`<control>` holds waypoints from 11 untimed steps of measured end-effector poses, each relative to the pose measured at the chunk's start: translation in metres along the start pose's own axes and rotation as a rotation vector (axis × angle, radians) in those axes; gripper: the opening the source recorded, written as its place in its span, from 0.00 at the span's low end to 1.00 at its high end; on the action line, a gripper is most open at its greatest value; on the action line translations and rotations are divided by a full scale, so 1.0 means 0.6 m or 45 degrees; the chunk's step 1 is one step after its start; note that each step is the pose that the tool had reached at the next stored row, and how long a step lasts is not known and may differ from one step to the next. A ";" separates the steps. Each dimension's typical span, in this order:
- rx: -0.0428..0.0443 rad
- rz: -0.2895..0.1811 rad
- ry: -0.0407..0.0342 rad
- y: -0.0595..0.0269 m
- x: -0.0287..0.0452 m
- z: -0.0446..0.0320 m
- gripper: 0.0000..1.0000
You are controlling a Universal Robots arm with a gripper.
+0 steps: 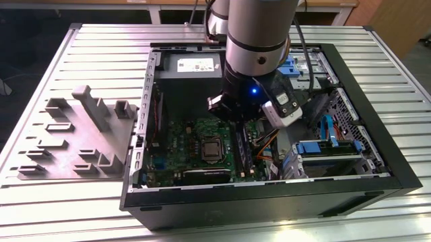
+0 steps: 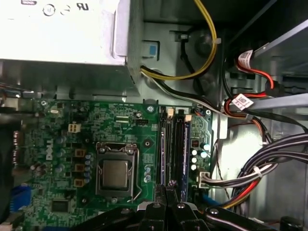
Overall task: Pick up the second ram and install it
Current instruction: 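Insert the second ram into the second slot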
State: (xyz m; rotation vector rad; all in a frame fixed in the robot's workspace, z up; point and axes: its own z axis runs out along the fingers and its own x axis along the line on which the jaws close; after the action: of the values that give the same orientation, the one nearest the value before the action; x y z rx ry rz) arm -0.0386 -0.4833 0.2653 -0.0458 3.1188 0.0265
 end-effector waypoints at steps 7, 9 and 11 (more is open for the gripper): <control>0.000 0.006 0.0000 0.000 -0.004 0.016 0.11; -0.001 0.009 -0.0002 -0.001 -0.005 0.020 0.11; -0.005 0.011 -0.0002 -0.001 -0.005 0.023 0.11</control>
State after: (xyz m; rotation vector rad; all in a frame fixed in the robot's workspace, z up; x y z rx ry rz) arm -0.0351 -0.4834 0.2518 -0.0326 3.1189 0.0333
